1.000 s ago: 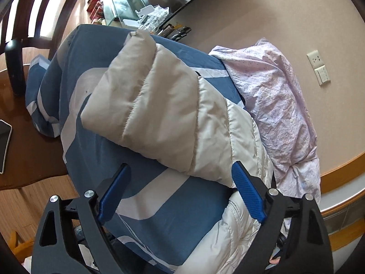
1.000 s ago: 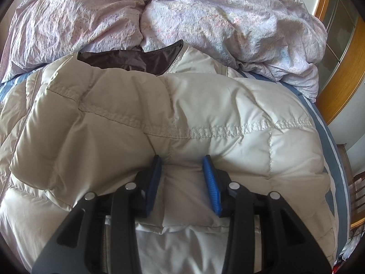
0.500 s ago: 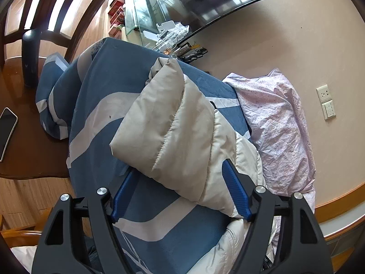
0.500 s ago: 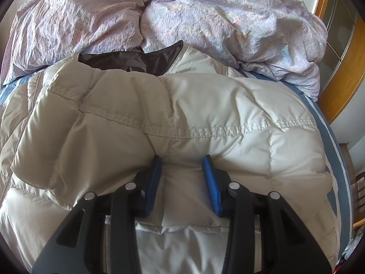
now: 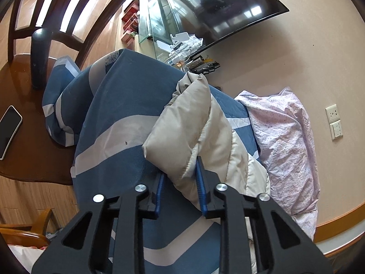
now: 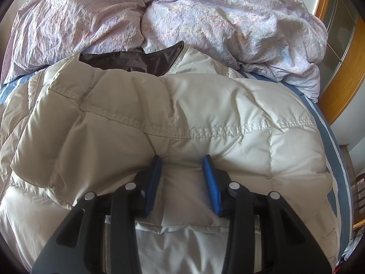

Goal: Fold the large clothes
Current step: 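Grasp the other sleeve with the left gripper while the right gripper pins the jacket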

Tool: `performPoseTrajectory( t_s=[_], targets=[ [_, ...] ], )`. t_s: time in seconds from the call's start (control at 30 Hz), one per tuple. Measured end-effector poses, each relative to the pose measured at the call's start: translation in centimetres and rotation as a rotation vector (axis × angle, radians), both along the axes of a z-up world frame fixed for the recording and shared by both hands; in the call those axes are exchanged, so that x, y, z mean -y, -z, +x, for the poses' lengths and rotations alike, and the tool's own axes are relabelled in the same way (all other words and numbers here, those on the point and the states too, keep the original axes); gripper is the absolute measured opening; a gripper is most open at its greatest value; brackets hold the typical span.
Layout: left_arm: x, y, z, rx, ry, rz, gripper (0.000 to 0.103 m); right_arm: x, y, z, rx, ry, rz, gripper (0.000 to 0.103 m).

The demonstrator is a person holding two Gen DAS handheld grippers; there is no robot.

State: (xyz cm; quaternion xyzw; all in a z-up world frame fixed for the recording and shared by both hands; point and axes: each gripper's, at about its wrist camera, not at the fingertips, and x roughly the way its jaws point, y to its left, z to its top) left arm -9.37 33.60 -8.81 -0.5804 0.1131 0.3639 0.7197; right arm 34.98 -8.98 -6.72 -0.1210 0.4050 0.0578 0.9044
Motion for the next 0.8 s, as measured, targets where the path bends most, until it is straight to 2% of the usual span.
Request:
performPoseTrajectory(
  t_s=[0.17, 0.37, 0.67, 0.8],
  targets=[
    [-0.3, -1.5, 0.4, 0.018, 0.012, 0.052, 0.013, 0.0, 0.0, 0.0, 0.003, -0.002, 0.0, 0.04],
    [-0.6, -6.2, 2.0, 0.054, 0.061, 0.184, 0.012, 0.0, 0.1, -0.1, 0.005, -0.003, -0.005, 0.04],
    [2.3, -16.2, 9.1, 0.14, 0.278, 0.445, 0.011, -0.3, 0.1, 0.0, 0.013, -0.006, -0.015, 0.04],
    [5.0, -18.9, 12.5, 0.18, 0.399, 0.513, 0.011, -0.2, 0.2, -0.1, 0.015, -0.006, -0.016, 0.04]
  ],
)
